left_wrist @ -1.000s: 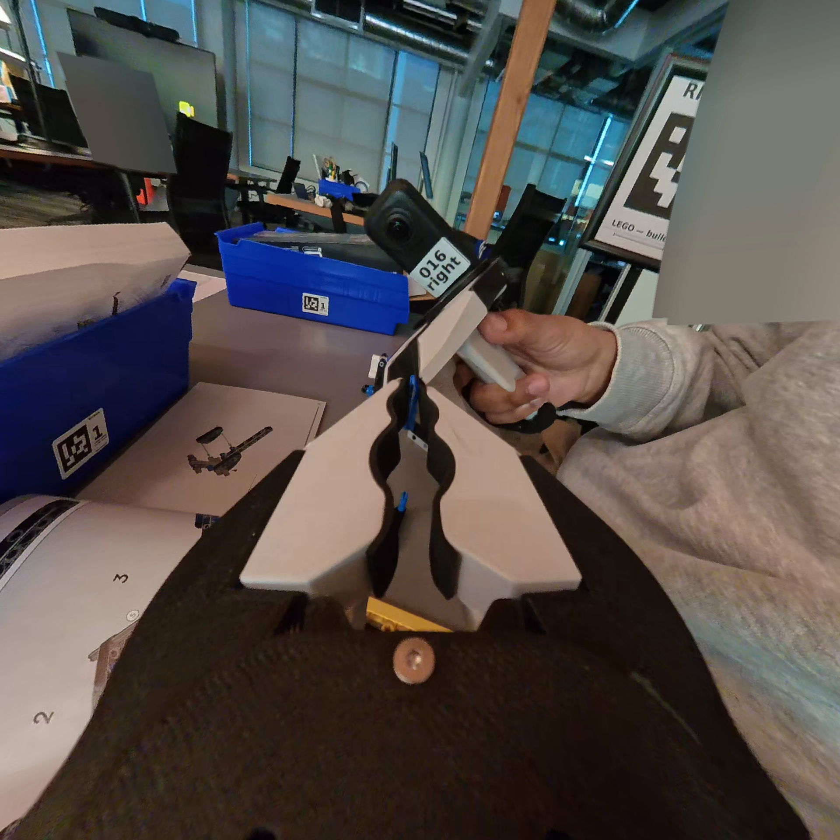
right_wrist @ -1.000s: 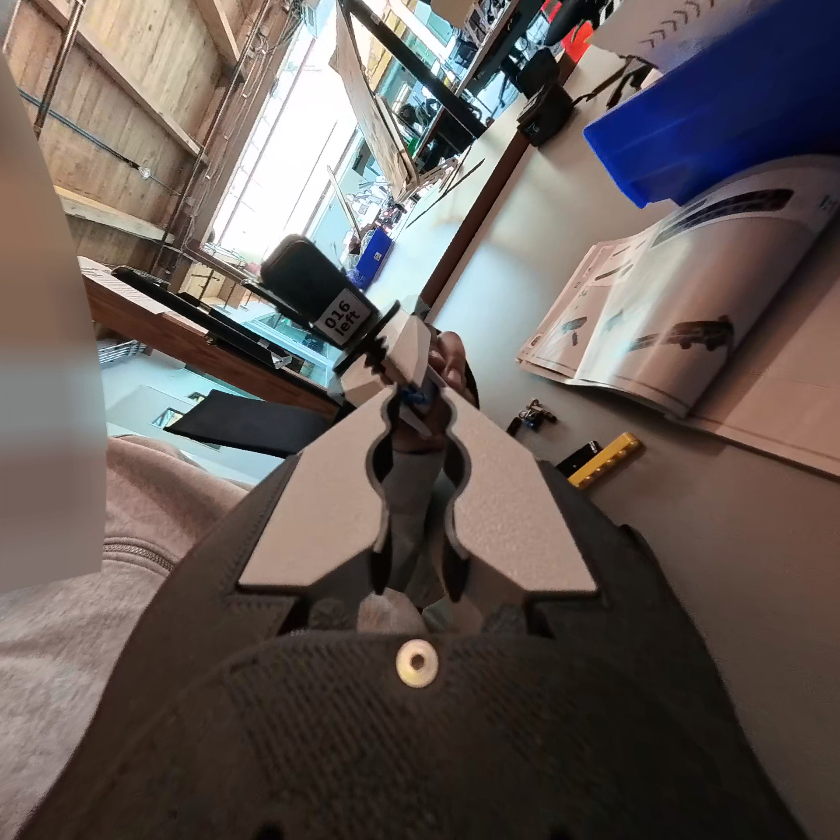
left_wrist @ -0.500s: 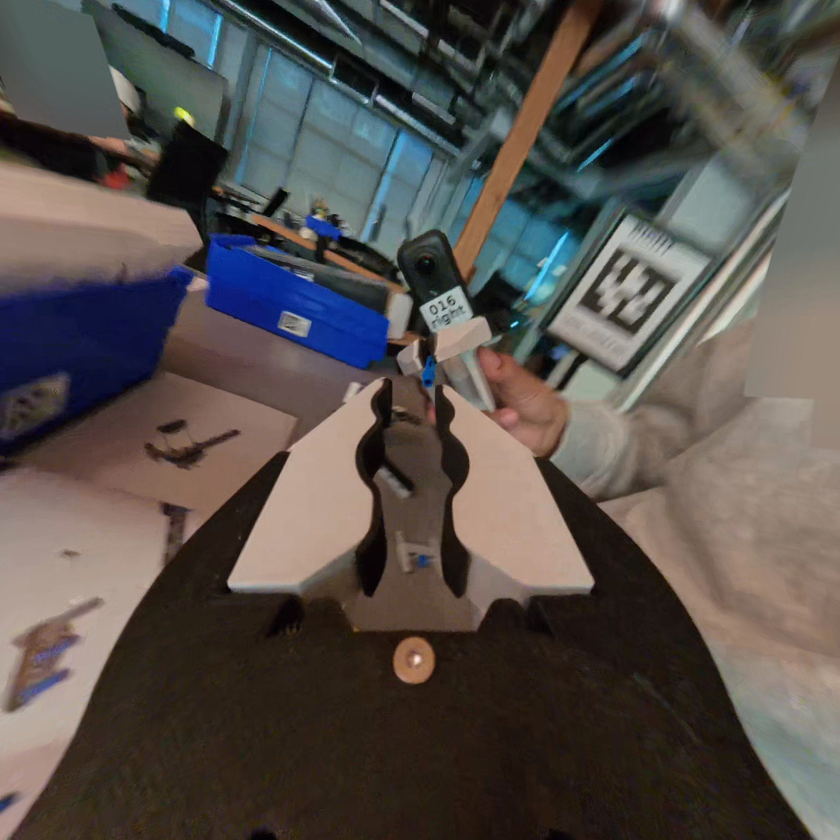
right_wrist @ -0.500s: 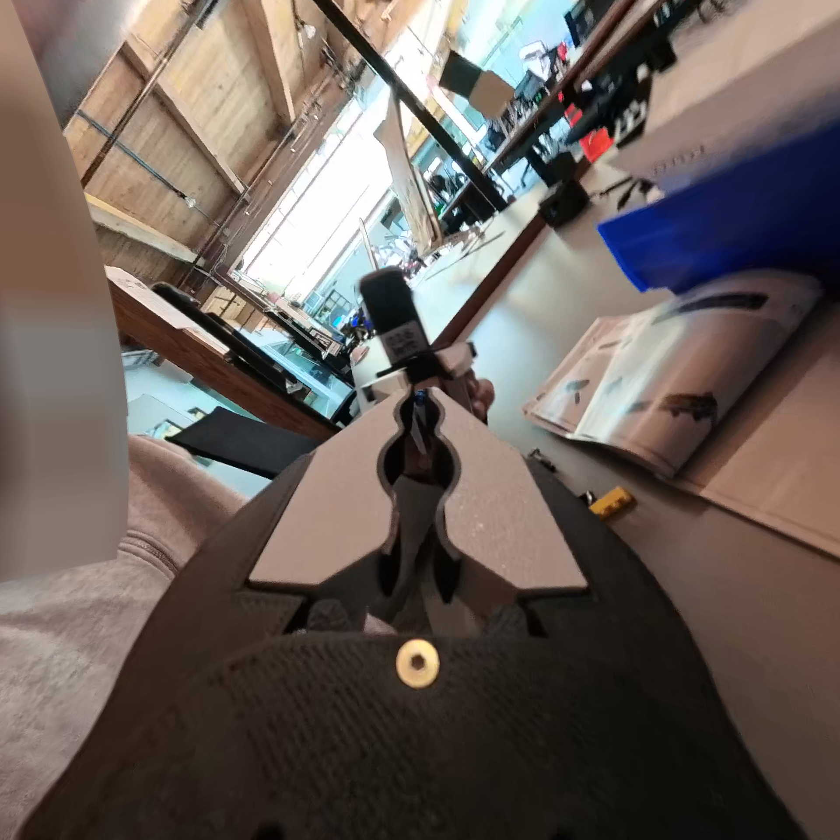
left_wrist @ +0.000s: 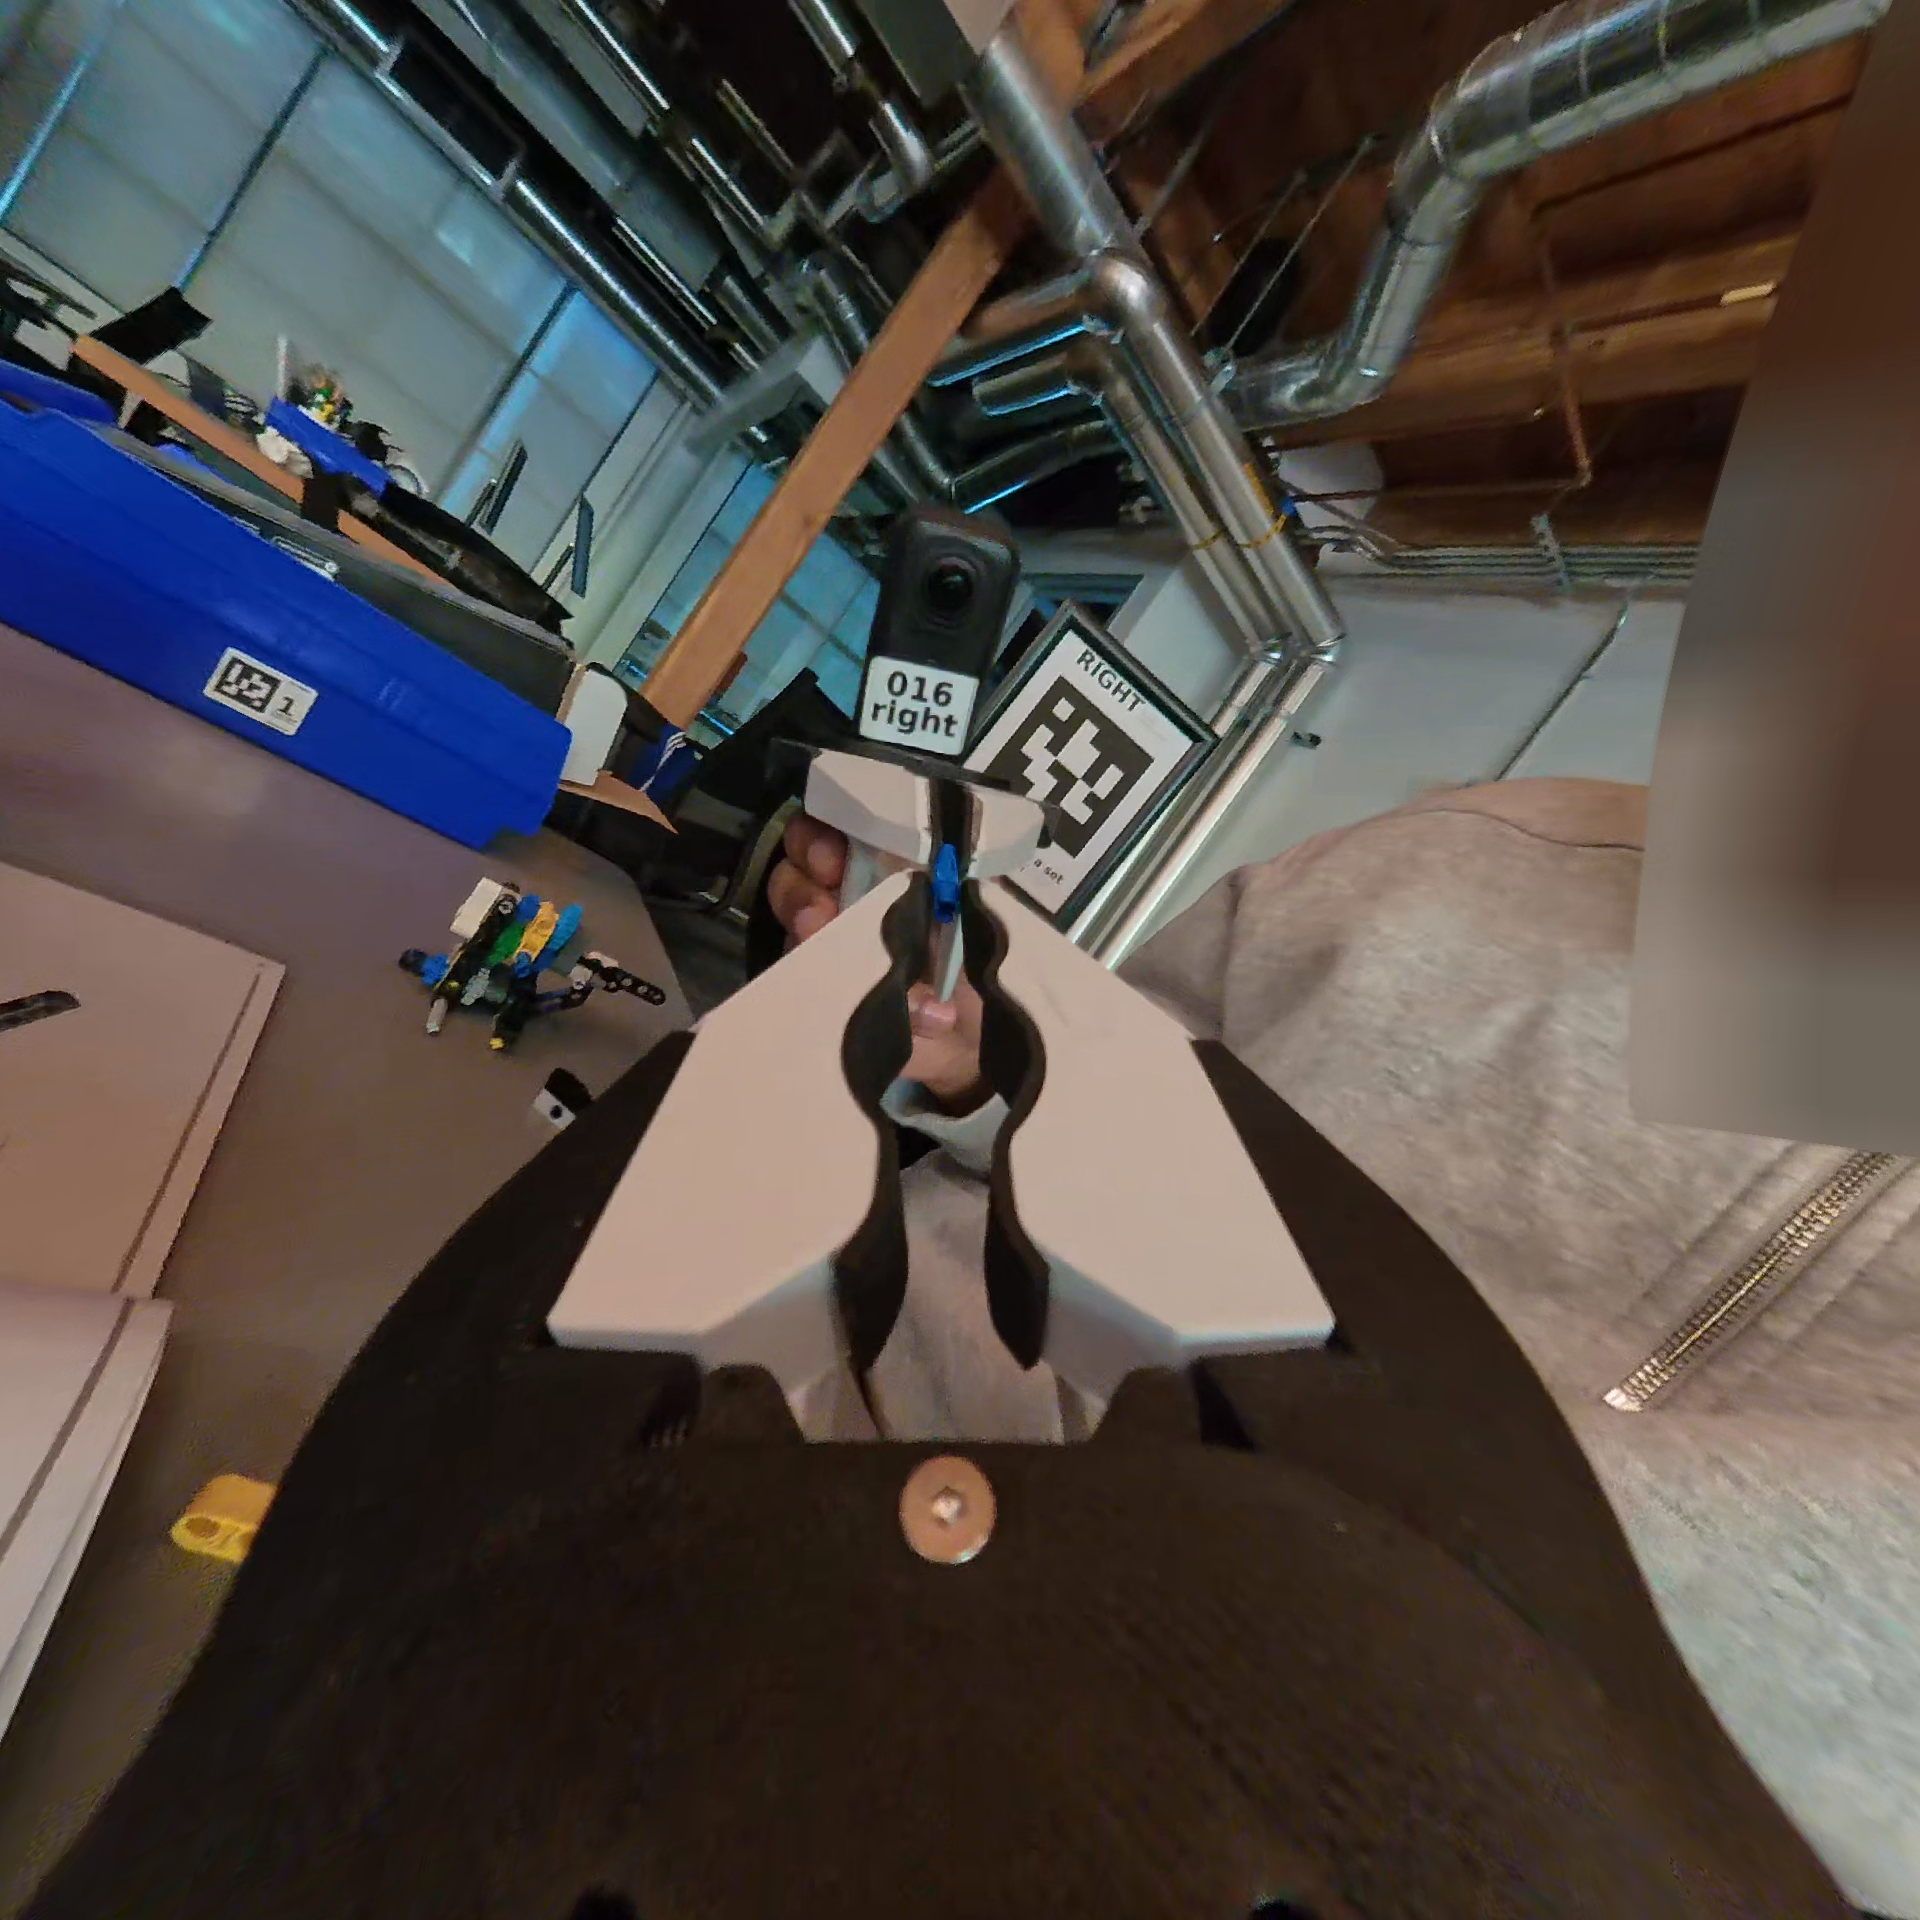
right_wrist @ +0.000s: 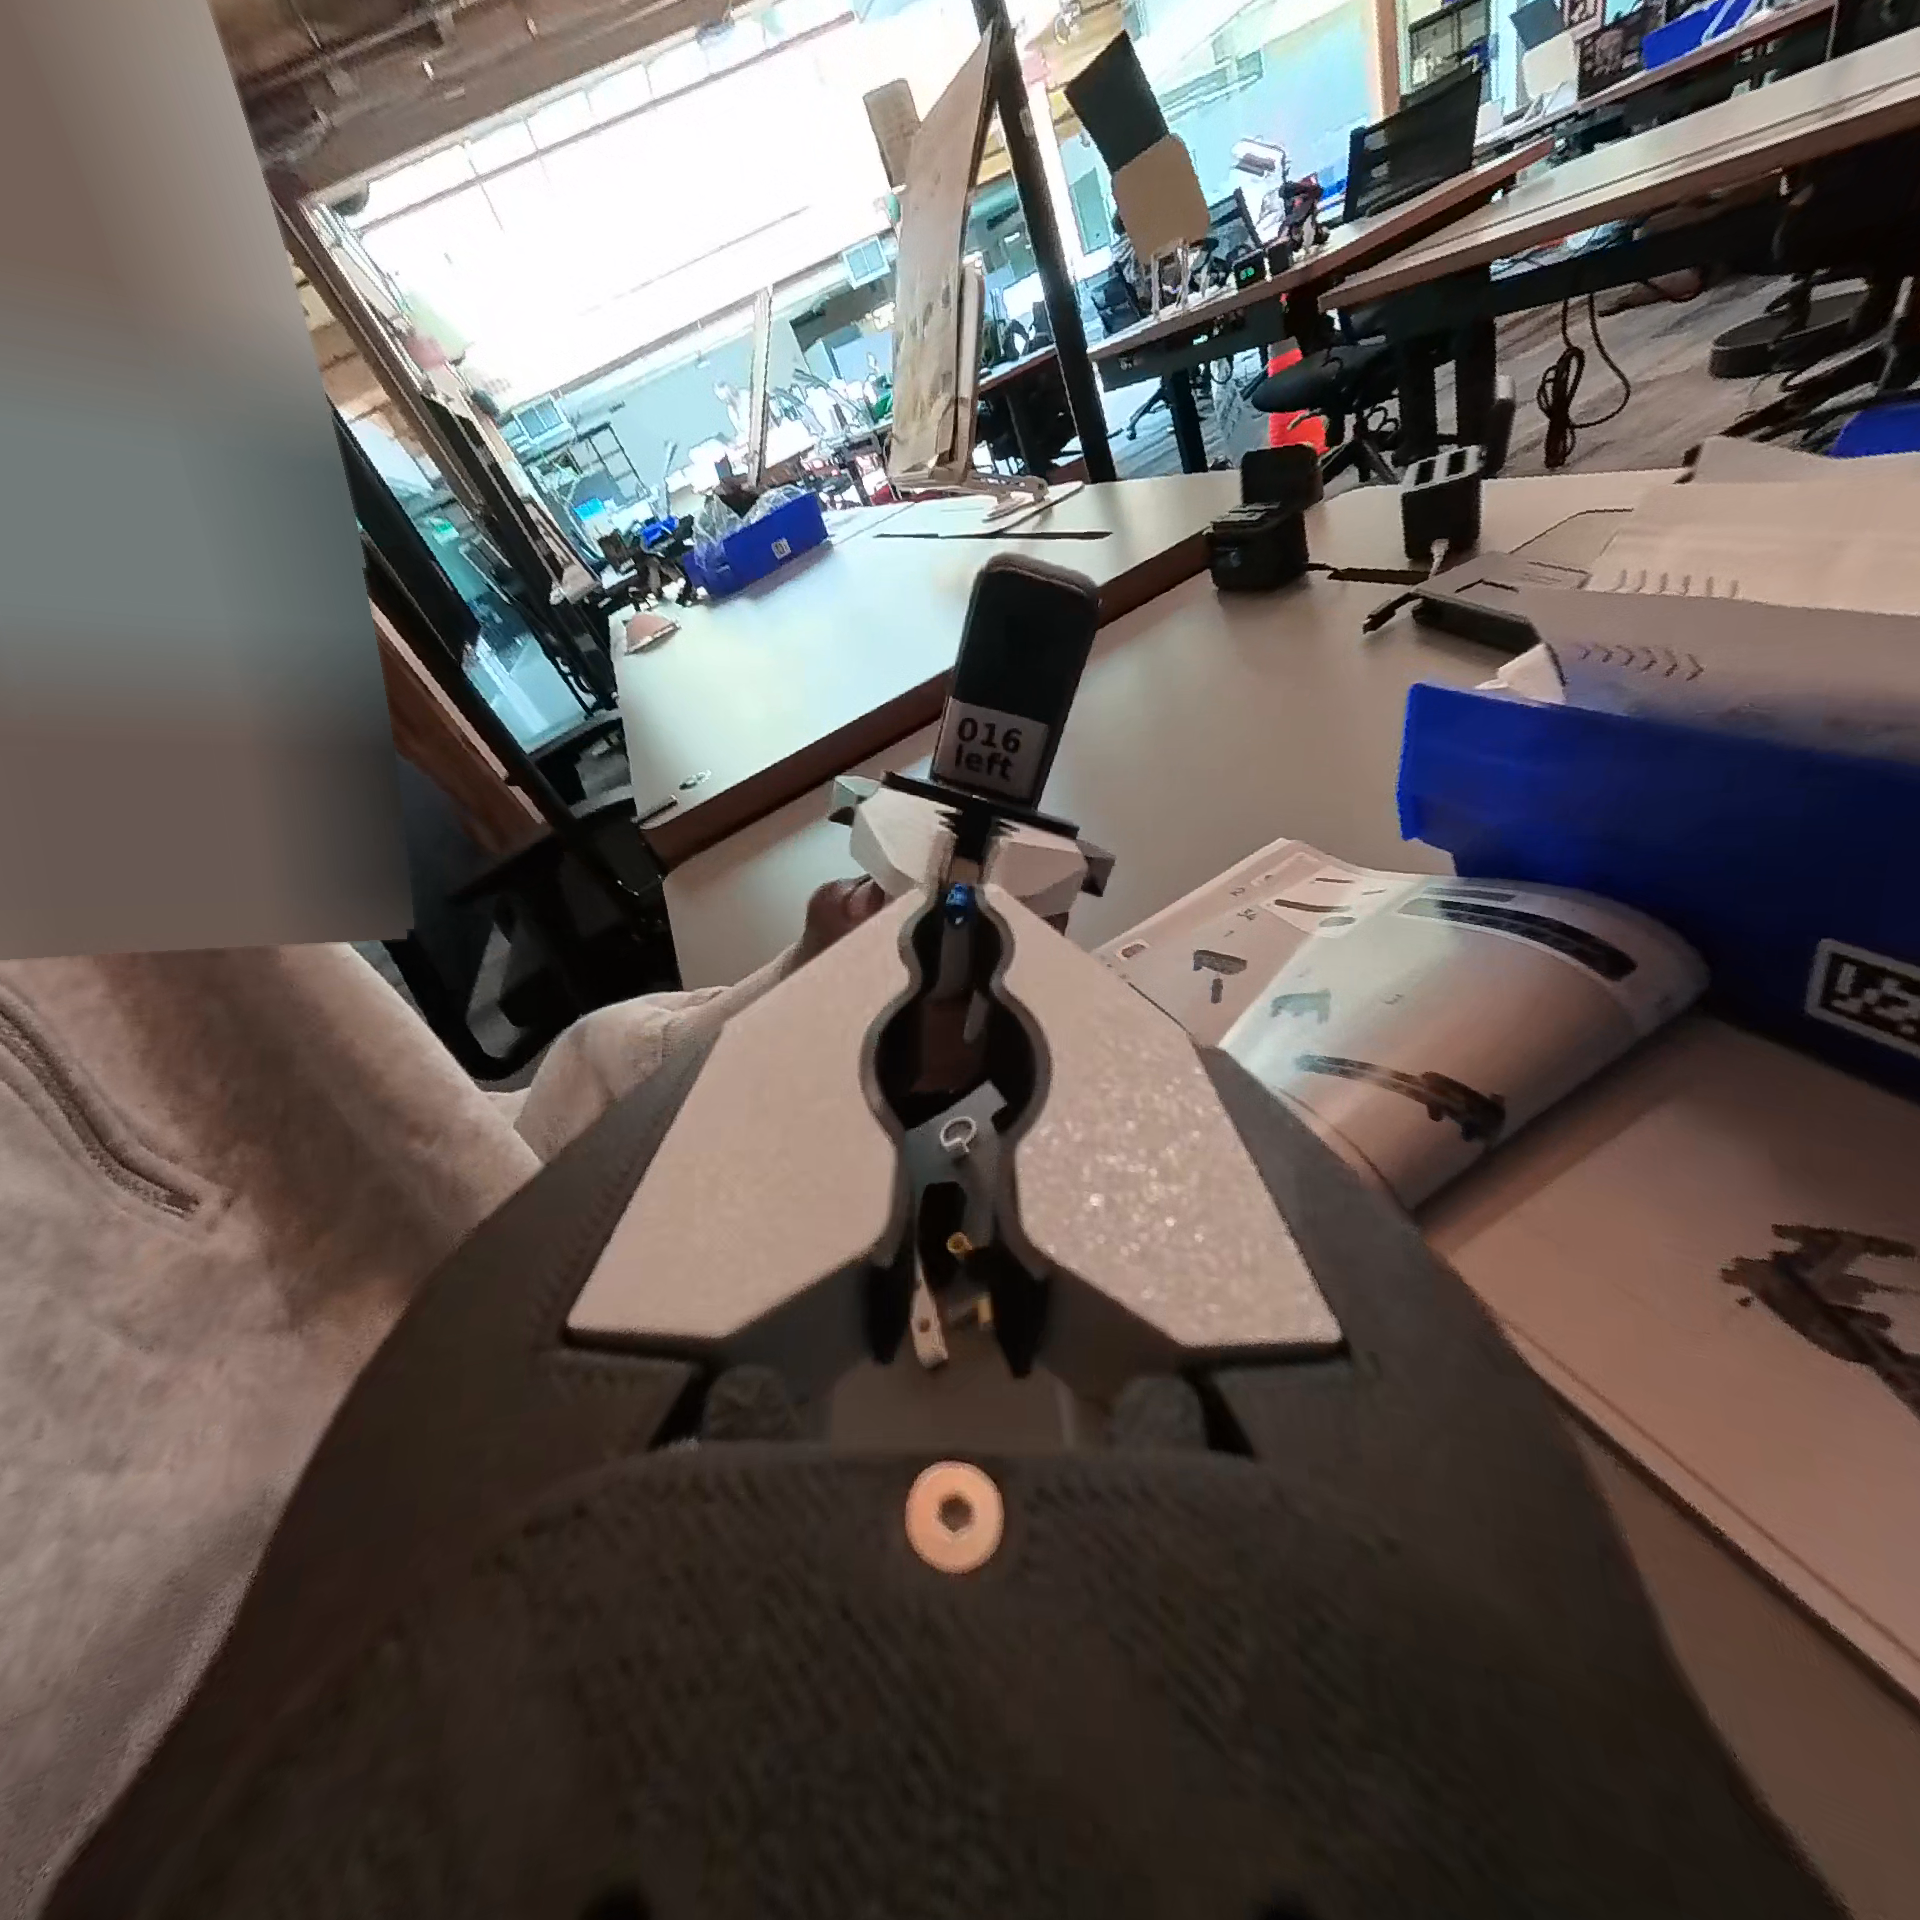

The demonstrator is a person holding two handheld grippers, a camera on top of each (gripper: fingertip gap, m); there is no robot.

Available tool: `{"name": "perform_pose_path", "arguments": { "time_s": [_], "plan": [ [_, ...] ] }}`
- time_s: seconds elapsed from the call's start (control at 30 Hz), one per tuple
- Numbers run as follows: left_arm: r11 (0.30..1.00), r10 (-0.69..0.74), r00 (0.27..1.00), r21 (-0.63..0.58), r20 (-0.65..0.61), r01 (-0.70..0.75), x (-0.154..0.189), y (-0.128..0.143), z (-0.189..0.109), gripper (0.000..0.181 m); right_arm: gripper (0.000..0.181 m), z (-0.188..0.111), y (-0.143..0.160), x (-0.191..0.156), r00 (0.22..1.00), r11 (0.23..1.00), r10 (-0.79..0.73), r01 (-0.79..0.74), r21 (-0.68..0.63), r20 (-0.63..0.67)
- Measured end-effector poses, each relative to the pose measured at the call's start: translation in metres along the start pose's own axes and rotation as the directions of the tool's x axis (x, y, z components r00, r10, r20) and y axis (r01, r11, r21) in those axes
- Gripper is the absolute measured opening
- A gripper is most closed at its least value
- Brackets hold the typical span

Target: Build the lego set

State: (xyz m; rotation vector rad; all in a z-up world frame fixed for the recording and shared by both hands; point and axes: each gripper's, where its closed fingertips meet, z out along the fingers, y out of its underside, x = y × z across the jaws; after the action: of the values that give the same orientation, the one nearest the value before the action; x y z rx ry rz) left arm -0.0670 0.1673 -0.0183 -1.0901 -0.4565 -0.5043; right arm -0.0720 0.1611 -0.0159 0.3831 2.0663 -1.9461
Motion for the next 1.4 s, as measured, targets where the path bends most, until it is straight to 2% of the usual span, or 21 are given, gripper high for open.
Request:
{"name": "perform_pose_path", "arguments": {
  "time_s": [0.07, 0.17, 0.3, 0.4, 0.57, 0.8, 0.87, 0.93, 1.0, 1.03, 1.1, 1.13, 1.2, 1.3, 1.4],
  "plan": [
    [1.0, 0.019, 1.0, -0.005, 0.006, -0.019, 0.002, -0.001, -0.002, 0.003, 0.003, 0.001, 0.001, -0.001, 1.0, 1.0, -0.028, 0.028, -0.008, -0.001],
    [1.0, 0.012, 1.0, -0.008, -0.014, -0.012, 0.005, -0.001, -0.004, 0.003, 0.019, 0.001, 0.001, -0.004, 0.993, 0.993, -0.121, 0.121, -0.015, -0.006],
    [0.999, 0.012, 1.0, -0.031, -0.015, -0.013, 0.006, 0.002, -0.004, 0.003, 0.015, -0.003, 0.002, -0.006, 0.952, 0.952, -0.303, 0.3, -0.064, -0.051],
    [0.998, 0.016, 1.0, -0.054, -0.019, -0.017, 0.006, 0.005, -0.002, 0.003, 0.018, -0.003, 0.006, -0.006, 0.928, 0.927, -0.366, 0.358, -0.112, -0.066],
    [0.998, 0.009, 1.0, -0.069, -0.016, -0.01, 0.005, 0.008, 0.001, 0.003, 0.004, -0.001, 0.011, -0.007, 0.932, 0.928, -0.358, 0.349, -0.13, -0.056],
    [0.997, 0.024, 1.0, -0.071, -0.001, -0.024, 0.003, 0.008, 0.0, 0.003, 0.003, -0.001, 0.011, -0.006, 0.929, 0.924, -0.363, 0.35, -0.151, -0.067],
    [0.999, 0.038, 0.999, -0.012, 0.039, -0.037, -0.001, -0.003, -0.007, 0.013, 0.003, -0.004, 0.004, -0.005, 0.927, 0.927, -0.364, 0.352, -0.128, -0.091],
    [0.994, 0.062, 0.991, 0.078, 0.122, -0.072, -0.009, -0.02, -0.027, 0.018, 0.003, -0.01, -0.003, -0.003, 0.933, 0.937, -0.342, 0.33, -0.111, -0.109],
    [0.964, 0.161, 0.926, 0.144, 0.342, -0.221, -0.023, -0.041, -0.059, 0.011, 0.002, -0.016, -0.006, 0.001, 0.936, 0.944, -0.325, 0.312, -0.112, -0.134],
    [0.921, 0.252, 0.852, 0.159, 0.458, -0.357, -0.022, -0.053, -0.075, 0.0, 0.002, -0.019, -0.007, 0.004, 0.935, 0.945, -0.322, 0.307, -0.114, -0.149],
    [0.818, 0.323, 0.713, 0.195, 0.623, -0.541, -0.008, -0.076, -0.105, 0.0, 0.003, -0.023, -0.007, 0.009, 0.935, 0.948, -0.313, 0.295, -0.122, -0.17],
    [0.779, 0.328, 0.672, 0.212, 0.664, -0.59, -0.001, -0.083, -0.116, 0.0, 0.003, -0.024, -0.006, 0.01, 0.935, 0.95, -0.306, 0.287, -0.126, -0.176],
    [0.737, 0.289, 0.609, 0.235, 0.738, -0.634, 0.002, -0.091, -0.138, 0.0, 0.003, -0.024, -0.005, 0.014, 0.937, 0.952, -0.295, 0.271, -0.143, -0.189],
    [0.719, 0.175, 0.504, 0.239, 0.846, -0.652, -0.008, -0.098, -0.167, 0.0, 0.003, -0.021, 0.0, 0.019, 0.931, 0.947, -0.297, 0.261, -0.186, -0.21],
    [0.718, 0.099, 0.32, 0.155, 0.942, -0.678, -0.022, -0.1, -0.187, 0.0, 0.003, -0.017, 0.009, 0.024, 0.927, 0.94, -0.293, 0.235, -0.247, -0.235]
  ]
}}
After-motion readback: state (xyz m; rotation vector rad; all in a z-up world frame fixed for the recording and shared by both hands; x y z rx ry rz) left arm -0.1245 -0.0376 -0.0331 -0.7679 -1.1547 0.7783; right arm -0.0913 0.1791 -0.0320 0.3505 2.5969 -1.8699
